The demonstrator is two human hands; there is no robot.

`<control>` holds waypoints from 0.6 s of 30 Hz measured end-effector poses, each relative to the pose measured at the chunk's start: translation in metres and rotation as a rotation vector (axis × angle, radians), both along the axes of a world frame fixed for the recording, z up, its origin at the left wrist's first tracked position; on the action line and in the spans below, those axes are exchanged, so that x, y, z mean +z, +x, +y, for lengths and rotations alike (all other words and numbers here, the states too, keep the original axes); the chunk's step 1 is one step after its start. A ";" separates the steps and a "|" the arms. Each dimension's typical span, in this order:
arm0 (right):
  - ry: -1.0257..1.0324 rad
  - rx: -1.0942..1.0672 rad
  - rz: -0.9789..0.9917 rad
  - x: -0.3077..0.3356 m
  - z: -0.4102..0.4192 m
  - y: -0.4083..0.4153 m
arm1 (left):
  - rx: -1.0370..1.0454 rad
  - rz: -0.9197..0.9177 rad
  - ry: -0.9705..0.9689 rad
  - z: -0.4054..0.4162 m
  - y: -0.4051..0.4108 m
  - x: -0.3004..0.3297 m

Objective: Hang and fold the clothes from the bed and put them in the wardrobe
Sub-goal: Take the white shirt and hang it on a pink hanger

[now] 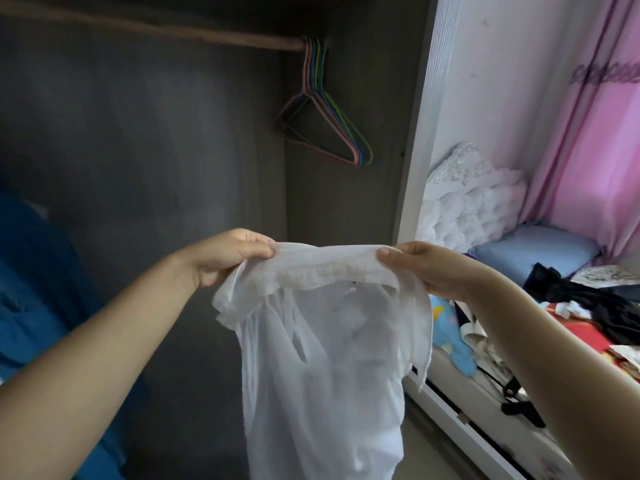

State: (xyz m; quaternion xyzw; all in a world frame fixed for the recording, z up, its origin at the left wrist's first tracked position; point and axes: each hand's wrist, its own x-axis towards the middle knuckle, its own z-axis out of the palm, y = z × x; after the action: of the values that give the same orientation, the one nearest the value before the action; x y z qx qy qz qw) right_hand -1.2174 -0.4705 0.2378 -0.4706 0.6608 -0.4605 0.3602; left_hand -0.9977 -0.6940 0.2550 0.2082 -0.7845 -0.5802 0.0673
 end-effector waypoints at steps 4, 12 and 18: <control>-0.013 0.006 0.076 0.009 0.007 0.002 | 0.069 0.113 0.050 -0.005 0.003 -0.002; -0.025 -0.080 0.099 0.015 0.011 0.001 | 0.148 0.237 -0.012 -0.010 0.003 0.002; -0.193 -0.042 0.039 0.024 0.010 0.005 | 0.063 -0.279 -0.609 -0.020 0.005 -0.031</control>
State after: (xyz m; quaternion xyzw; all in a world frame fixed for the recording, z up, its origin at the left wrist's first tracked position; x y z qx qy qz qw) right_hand -1.2128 -0.4602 0.2620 -0.4980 0.6299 -0.5204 0.2904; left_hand -0.9925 -0.7136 0.2237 0.2801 -0.9166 -0.2829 0.0361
